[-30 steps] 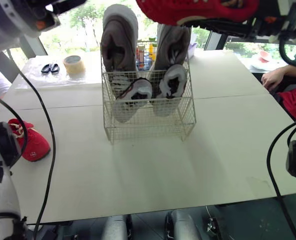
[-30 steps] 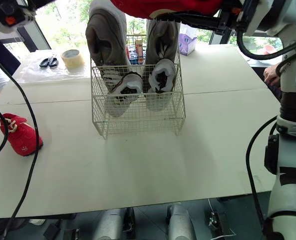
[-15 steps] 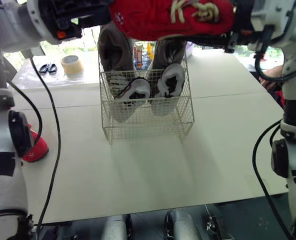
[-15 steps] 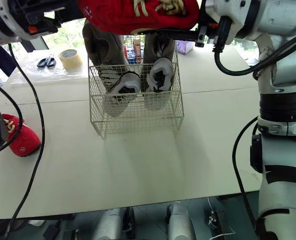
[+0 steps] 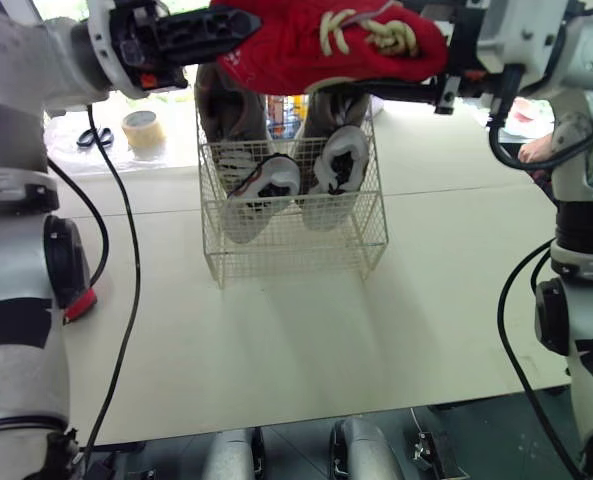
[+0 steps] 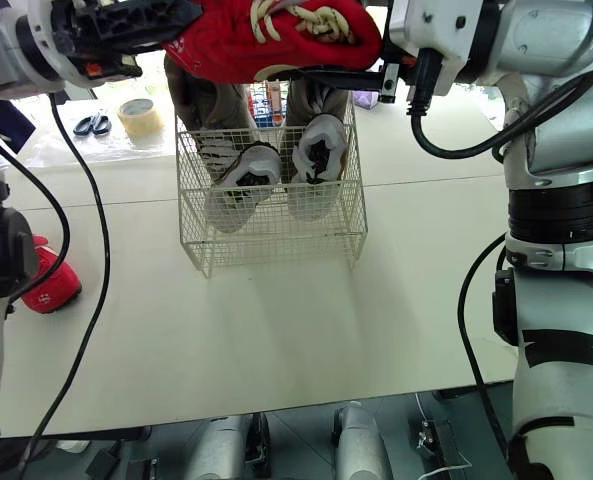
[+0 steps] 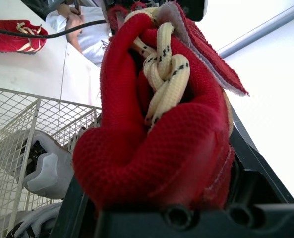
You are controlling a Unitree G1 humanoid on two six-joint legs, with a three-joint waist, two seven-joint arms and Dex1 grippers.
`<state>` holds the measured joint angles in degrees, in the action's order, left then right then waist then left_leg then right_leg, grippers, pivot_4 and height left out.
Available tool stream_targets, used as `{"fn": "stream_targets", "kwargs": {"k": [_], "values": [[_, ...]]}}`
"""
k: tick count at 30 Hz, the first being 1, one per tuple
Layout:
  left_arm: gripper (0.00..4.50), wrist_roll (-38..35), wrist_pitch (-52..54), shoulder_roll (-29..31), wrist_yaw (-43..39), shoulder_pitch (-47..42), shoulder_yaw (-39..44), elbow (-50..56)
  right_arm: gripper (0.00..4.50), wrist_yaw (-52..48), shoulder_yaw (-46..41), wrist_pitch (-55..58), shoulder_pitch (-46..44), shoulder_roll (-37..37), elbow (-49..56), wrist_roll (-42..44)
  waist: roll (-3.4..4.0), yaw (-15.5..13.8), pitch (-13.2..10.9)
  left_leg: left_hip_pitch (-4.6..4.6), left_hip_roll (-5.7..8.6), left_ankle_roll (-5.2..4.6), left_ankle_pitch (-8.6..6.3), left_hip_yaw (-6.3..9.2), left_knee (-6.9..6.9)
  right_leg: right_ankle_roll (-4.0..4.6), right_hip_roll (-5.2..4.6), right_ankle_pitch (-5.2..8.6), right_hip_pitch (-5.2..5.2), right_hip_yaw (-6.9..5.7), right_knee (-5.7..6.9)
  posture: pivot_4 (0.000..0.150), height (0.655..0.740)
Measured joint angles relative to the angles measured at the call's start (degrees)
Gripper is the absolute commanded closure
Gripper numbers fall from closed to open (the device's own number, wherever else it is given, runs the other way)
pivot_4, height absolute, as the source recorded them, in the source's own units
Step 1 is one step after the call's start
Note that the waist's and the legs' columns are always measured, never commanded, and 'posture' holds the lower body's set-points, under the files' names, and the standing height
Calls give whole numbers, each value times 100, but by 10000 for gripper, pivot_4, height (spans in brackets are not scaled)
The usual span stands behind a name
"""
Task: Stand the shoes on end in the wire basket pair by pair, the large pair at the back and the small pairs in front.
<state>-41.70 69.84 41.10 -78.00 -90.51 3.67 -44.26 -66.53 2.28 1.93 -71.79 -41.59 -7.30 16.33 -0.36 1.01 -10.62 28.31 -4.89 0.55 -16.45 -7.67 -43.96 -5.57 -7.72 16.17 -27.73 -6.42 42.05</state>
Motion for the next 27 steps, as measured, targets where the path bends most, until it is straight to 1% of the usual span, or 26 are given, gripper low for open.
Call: {"fn": "stream_targets", "kwargs": {"k": [2, 3, 6, 8, 9, 11, 12, 13, 14, 15, 16, 19, 23, 27], "values": [[42366, -184, 274, -14, 359, 126, 449, 4, 3381, 225, -279, 540, 234, -3, 297, 365, -1, 2, 1, -1, -1, 0, 0, 4, 1, 0, 1, 0, 3, 0, -1, 1500, 6675], [42366, -292, 371, 45, 548, 247, 747, 47, 216, 368, -526, 861, 456, -10, 413, 600, -2, 4, 1, -3, -1, 0, 0, 5, -1, 0, 0, 0, 7, 0, -1, 1500, 6675], [42366, -654, 577, 229, 1284, 688, 1825, 277, 216, 1163, -1421, 2002, 1271, 101, 620, 1437, -2, 2, 1, -3, -1, -1, 1, 8, -5, 0, 0, 0, 8, -1, 4, 1500, 6675], [42366, -990, 694, 50, 1980, 970, 2639, 668, 216, 2161, -2142, 2767, 1681, 687, 970, 2319, -2, -10, 2, -11, -2, 0, 1, 15, -11, 0, 0, 0, 18, -2, 11, 1500, 6675], [42366, -1178, 731, -132, 2269, 1065, 2940, 854, 216, 2649, -2369, 3035, 1782, 1051, 1135, 2767, -2, -21, 1, -12, -2, 0, 1, 18, -19, 0, 0, 0, 21, -3, 18, 1500, 6675], [42366, -1666, 737, -731, 3069, 1327, 3566, 1524, 216, 3944, -2690, 3390, 1896, 2129, 1643, 3928, -2, -29, 4, -30, -3, 0, 2, 26, -22, 1, -1, -1, 45, -5, 16, 1500, 6675], [42366, -1892, 738, -1026, 3413, 1424, 3758, 1788, 216, 4460, -2685, 3450, 1923, 2587, 1829, 4381, -1, -31, 4, -26, -2, 0, 2, 26, -24, 1, -1, -1, 42, -5, 19, 1500, 6675], [42366, -2091, 724, -1287, 3752, 1519, 3916, 2035, 216, 4898, -2676, 3451, 1919, 3007, 1971, 4725, -1, -31, 4, -27, -2, 0, 2, 28, -25, 1, -1, -1, 44, -5, 19, 1500, 6675], [42366, -2235, 723, -1473, 3963, 1582, 3991, 2165, 216, 5152, -2611, 3446, 1919, 3251, 2059, 4937, -1, -39, 4, -26, -1, 0, 1, 27, -26, 1, -1, -1, 44, -4, 19, 1500, 6675], [42366, -2498, 690, -1728, 4369, 1687, 4132, 2385, 216, 5533, -2515, 3410, 1879, 3566, 2131, 5159, -1, -35, 4, -20, 0, -1, 1, 28, -26, 1, -1, -1, 39, -5, 17, 1500, 6675], [42366, -2746, 623, -1952, 4687, 1765, 4249, 2554, 216, 5772, -2445, 3353, 1801, 3833, 2160, 5263, -1, -28, 4, -20, 0, -1, 1, 27, -25, 1, -1, -1, 39, -4, 16, 1500, 6675], [42366, -3357, 440, -2371, 5432, 1934, 4348, 2826, 216, 6122, -2255, 3213, 1484, 4126, 2078, 5466, -1, -22, 4, -15, 1, -2, 0, 29, -23, 1, 0, -1, 35, -5, 16, 1500, 6675], [42366, -4077, 177, -2578, 6125, 2143, 4273, 3077, 216, 6185, -2068, 3115, 1318, 4200, 2057, 5634, -3, -17, 5, -15, 1, -5, -2, 29, -23, 1, 1, -1, 35, -5, 14, 1500, 6675], [42366, -4562, -39, -2713, 6502, 2407, 3974, 3286, 216, 6152, -1853, 3078, 1293, 4226, 2035, 5641, -2, -20, 6, -14, 2, -6, -2, 29, -23, 1, 2, -1, 35, -6, 14, 1500, 6675]]}}
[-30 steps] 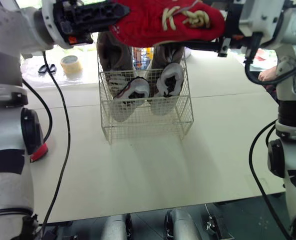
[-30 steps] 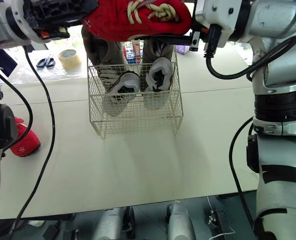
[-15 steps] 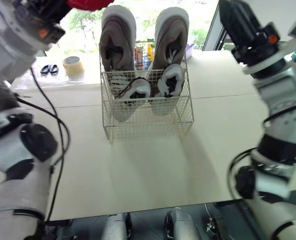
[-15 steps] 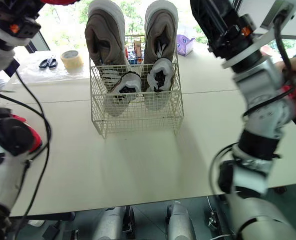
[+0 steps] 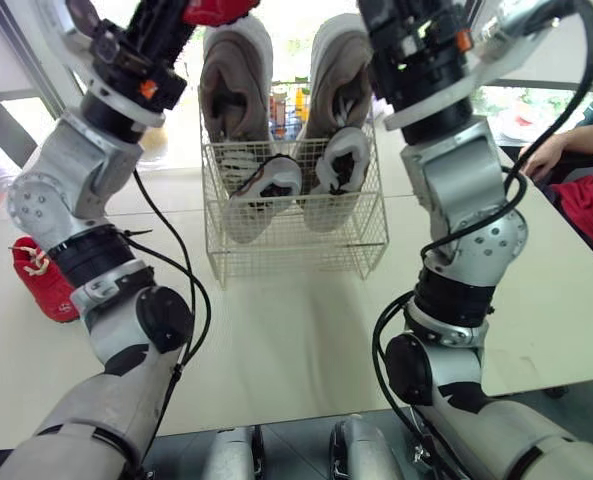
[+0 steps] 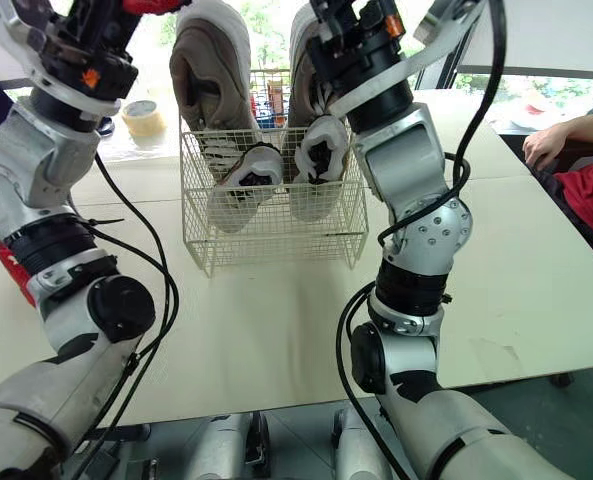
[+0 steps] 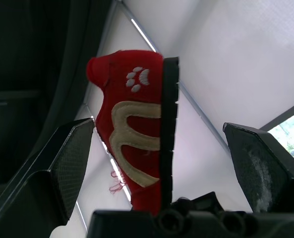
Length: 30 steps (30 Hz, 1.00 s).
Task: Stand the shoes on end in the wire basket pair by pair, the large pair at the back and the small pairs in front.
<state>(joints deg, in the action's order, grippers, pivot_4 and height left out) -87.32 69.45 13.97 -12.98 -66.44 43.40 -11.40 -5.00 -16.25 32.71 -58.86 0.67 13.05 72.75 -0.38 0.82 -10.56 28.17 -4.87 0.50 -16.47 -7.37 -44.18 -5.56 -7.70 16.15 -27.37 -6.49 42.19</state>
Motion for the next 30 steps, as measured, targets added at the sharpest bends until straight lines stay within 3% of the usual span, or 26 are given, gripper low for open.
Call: {"fn": "stream_targets", "kwargs": {"k": [13, 16, 21, 22, 23, 26, 30], "values": [[42366, -567, -510, 144, 133, 626, -1052, 283, 216, -68, 203, -221, -103, -21, -132, -70, 0, 6, 0, 6, 0, -1, -1, 0, 1, 0, 2, 0, -6, -1, -1, 1500, 6675], [42366, -573, -634, 227, 50, 718, -1160, 308, 8852, -71, 260, -257, -103, -35, -180, -180, 0, 3, 0, 6, 1, -1, -1, 0, 1, 0, 2, 0, -6, -1, -3, 1500, 6675], [42366, -544, -775, 412, -135, 779, -1355, 399, 33401, -71, 285, -288, -103, -70, -200, -293, 0, 3, 0, 8, 0, -1, -1, 0, 2, 0, 2, 0, -7, -1, -4, 1500, 6675], [42366, -437, -848, 453, -219, 799, -1402, 498, 36294, -70, 286, -290, -103, -71, -200, -303, 0, 5, 0, 8, 0, -1, -1, 0, 2, 0, 2, 0, -7, -2, -5, 1500, 6675], [42366, -284, -976, 510, -334, 836, -1484, 628, 36294, -69, 286, -294, -103, -74, -199, -317, 0, 6, 0, 8, 1, -1, -1, 0, 3, 0, 2, 0, -7, -2, -6, 1500, 6675], [29621, 285, -1342, 681, -794, 1038, -1754, 1105, 36861, -120, 304, -276, -103, -125, -190, -328, 0, 3, 0, 8, 1, -1, -1, -1, 6, 0, 3, 0, -7, -3, -7, 1500, 6675], [8478, 957, -1588, 1032, -1054, 1273, -2107, 1443, 36861, -355, 414, -139, -177, -538, -165, -408, 1, -3, 0, 12, 1, -2, -1, -1, 5, 1, 2, 0, -10, -3, -9, 1500, 6675]]}}
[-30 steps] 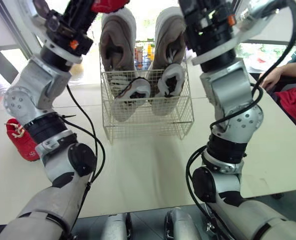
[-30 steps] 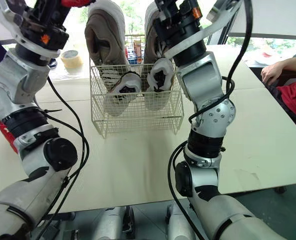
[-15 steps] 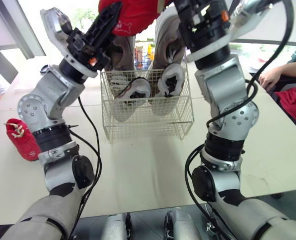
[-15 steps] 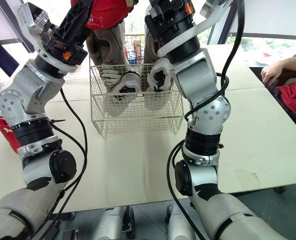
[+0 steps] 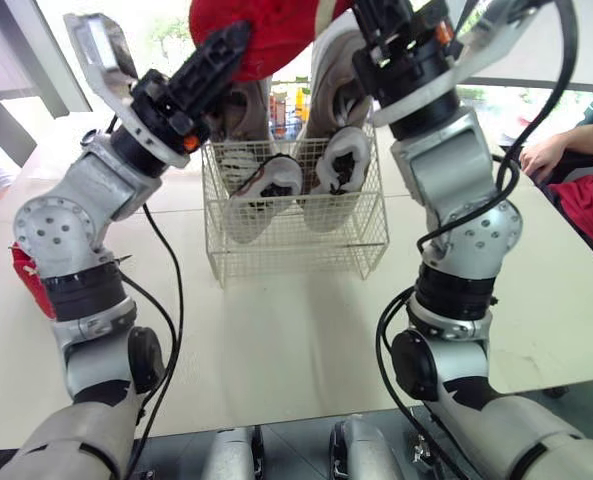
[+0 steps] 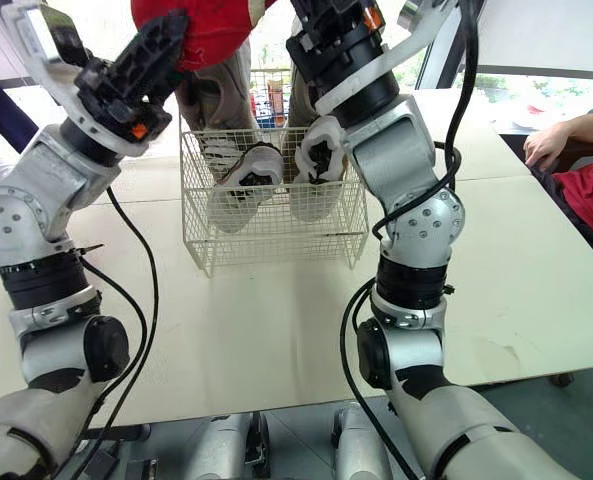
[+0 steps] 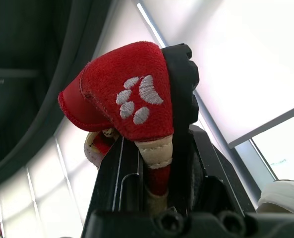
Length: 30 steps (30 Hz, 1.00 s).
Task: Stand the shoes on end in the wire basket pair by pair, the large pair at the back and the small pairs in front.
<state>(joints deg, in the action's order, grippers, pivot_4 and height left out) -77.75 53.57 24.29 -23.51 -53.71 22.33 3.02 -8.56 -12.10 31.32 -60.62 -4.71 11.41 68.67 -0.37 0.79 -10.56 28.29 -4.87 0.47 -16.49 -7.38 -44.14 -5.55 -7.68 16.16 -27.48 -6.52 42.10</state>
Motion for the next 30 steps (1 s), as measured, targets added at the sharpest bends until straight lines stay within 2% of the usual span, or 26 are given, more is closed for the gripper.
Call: {"fn": "stream_targets", "kwargs": {"k": [3, 7, 9, 11, 14, 19, 22, 30], "values": [[8478, 696, -248, 396, -59, 200, -305, 586, 36861, -503, 25, 166, -179, -756, -55, -212, 0, -4, 0, 1, 0, -4, -3, 0, 4, 0, -1, 0, 1, 0, -7, 1500, 6675], [8478, 1490, -249, 1030, 259, 1439, -749, 2031, 36861, -2638, 70, 562, -274, -3056, -575, -680, 0, -18, -1, -2, 3, -15, -10, -2, 16, 0, -2, 0, 12, -1, -37, 1500, 6675], [8478, 1473, -146, 1140, 275, 1889, -764, 2319, 36861, -3530, 24, 589, -158, -3654, -930, -910, -1, -10, 0, -6, 0, -15, -10, -3, 16, 1, 0, -1, 13, -1, -37, 1500, 6675], [8478, 1140, -68, 1310, 254, 2322, -661, 2699, 36861, -4464, 290, 599, 52, -4067, -1177, -1230, 0, 36, 0, -25, -2, -14, -10, -11, 28, 2, -1, -1, 17, 4, -36, 1500, 6675], [8478, 597, 103, 1690, 262, 2805, -359, 3053, 36861, -5326, 729, 496, 217, -4205, -1444, -1758, 2, 55, -1, -49, -2, 1, -1, -17, 53, 4, 0, -1, 21, 10, -35, 1500, 6675], [8478, 271, 232, 2313, 205, 3636, -110, 3437, 36861, -6013, 1063, 245, 256, -4098, -1602, -2295, 4, -18, -3, -56, 0, 5, 1, -18, 56, 5, -2, 0, 34, 8, -45, 1500, 6675], [8478, 199, 218, 2333, 236, 4025, -96, 3509, 36861, -6220, 1175, 12, 365, -3942, -1636, -2595, 1, -49, -3, -54, 0, 2, -1, -14, 47, 5, -2, -1, 45, 3, -51, 1500, 6675], [8478, 351, 1, 2307, 251, 4360, -173, 3589, 36861, -6451, 1301, -581, 853, -3633, -2129, -3306, 1, -24, -3, -57, 0, 2, -2, -15, 51, 5, -1, -1, 48, 3, -55, 1500, 6675]]}}
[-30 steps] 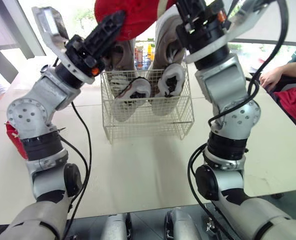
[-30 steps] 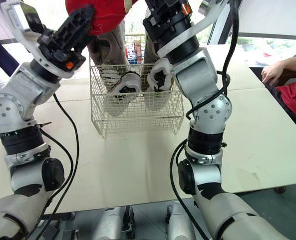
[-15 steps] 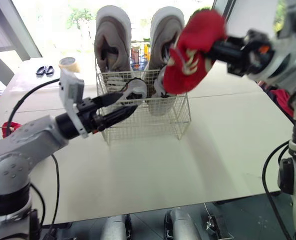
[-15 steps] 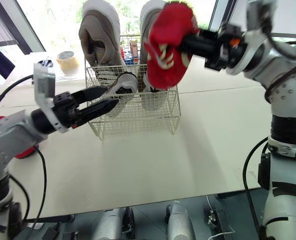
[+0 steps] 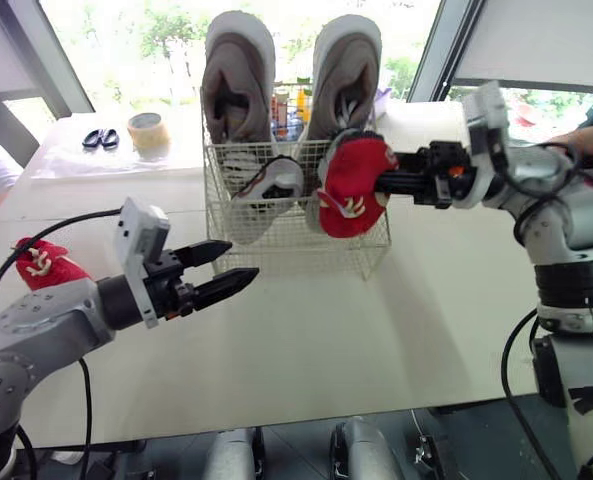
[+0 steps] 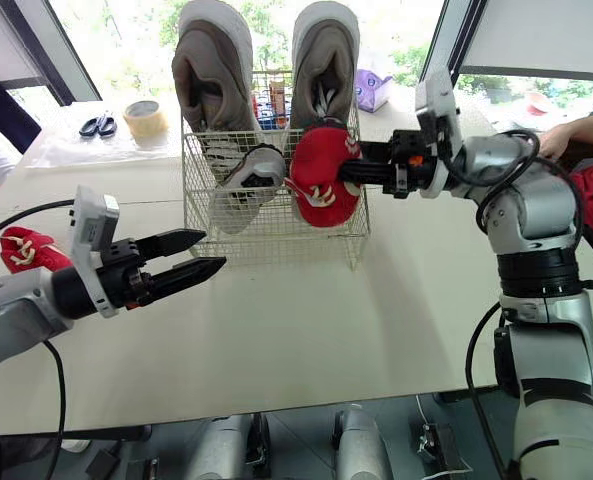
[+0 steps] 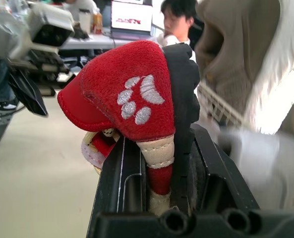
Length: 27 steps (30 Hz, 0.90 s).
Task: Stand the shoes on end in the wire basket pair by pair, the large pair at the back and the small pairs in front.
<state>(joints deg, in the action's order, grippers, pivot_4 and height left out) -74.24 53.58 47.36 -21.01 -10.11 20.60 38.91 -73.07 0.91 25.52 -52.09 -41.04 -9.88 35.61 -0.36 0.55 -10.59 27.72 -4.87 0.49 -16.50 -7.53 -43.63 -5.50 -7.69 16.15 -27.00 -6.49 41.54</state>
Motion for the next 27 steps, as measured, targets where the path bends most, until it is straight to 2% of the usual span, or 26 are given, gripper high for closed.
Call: {"fn": "stream_targets", "kwargs": {"k": [7, 10, 15, 27], "values": [[8478, -6, -107, -111, 44, 39, -254, 43, 36861, -16, -31, -65, 203, 246, -136, -121, 0, 0, 0, -6, 0, 0, 0, 1, 2, 0, 0, 0, 6, -1, -1, 1500, 6675], [7712, 1, -133, -110, -13, 36, -362, 18, 25784, -52, -9, -195, 484, 376, -297, -283, 0, -5, 0, -10, 0, 0, 0, 0, 0, 0, 0, 0, 12, -1, -3, 1500, 6675], [7712, 1, -142, -36, -93, 14, -365, -111, 478, -2, -40, -224, 561, 379, -373, -378, 1, 12, 0, -14, 0, 0, 0, 0, 4, 0, 1, 0, 12, -1, -2, 1500, 6675], [7712, 2, -135, 330, -395, -124, -287, -513, 478, 323, -680, 937, 956, -336, 847, 65, 1, 4, -1, -23, 0, 1, -1, 1, 7, 1, 1, 0, 22, -1, -10, 1500, 6675]]}}
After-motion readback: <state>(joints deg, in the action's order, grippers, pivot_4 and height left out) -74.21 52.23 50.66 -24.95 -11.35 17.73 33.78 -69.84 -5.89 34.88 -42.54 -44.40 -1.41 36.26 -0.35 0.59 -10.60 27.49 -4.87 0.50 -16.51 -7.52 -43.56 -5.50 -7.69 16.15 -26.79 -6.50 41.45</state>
